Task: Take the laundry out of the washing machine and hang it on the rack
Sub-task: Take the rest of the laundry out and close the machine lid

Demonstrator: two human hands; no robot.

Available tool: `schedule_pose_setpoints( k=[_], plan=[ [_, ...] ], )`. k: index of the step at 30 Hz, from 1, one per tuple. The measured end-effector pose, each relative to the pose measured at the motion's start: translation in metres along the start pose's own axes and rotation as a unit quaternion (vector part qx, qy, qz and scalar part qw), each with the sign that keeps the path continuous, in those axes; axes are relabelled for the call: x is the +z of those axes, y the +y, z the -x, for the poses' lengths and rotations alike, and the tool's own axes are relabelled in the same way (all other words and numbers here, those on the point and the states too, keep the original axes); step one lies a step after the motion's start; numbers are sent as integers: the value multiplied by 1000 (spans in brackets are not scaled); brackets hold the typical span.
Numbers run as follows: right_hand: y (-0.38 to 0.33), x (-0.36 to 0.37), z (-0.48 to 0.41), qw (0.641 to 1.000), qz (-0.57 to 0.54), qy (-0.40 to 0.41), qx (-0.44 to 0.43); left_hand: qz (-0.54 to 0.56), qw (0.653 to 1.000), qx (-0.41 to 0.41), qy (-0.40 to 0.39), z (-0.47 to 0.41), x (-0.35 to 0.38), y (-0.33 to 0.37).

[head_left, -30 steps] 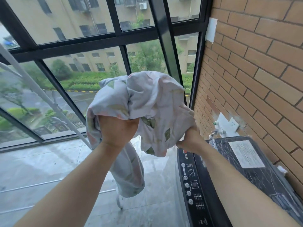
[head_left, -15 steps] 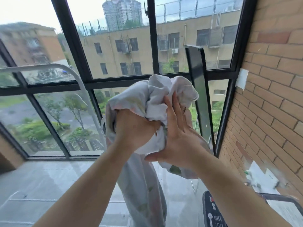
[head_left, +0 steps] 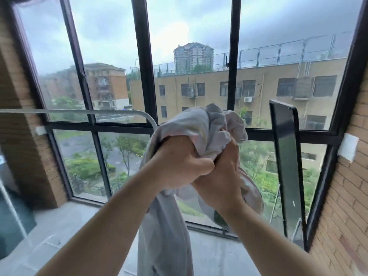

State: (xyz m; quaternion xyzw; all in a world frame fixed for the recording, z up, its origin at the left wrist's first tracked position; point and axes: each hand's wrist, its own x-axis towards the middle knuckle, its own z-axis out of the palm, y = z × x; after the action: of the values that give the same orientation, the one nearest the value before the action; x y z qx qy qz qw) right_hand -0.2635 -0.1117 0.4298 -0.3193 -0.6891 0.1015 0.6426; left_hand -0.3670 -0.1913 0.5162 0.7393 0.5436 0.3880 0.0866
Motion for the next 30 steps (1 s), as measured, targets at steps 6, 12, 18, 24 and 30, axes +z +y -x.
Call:
schedule_pose_setpoints(
  k=[6, 12, 18, 24, 30],
  plan=[
    [-18, 36, -24, 999, -38, 27, -25, -52, 997, -57, 19, 12, -29, -12],
    [-36, 72, -50, 993, -14, 67, -98, -174, 979, -73, 79, 26, -61, -37],
    [-75, 97, -96, 979, -93, 167, -70, -477, 831, 99, 270, 57, -70, -101],
    [-110, 130, -114, 976, -141, 155, -62, -504, 706, 146, 476, 100, -59, -171],
    [-126, 157, -115, 968, -180, 170, -36, 228, 882, -229, 344, 128, -55, -196]
  ],
)
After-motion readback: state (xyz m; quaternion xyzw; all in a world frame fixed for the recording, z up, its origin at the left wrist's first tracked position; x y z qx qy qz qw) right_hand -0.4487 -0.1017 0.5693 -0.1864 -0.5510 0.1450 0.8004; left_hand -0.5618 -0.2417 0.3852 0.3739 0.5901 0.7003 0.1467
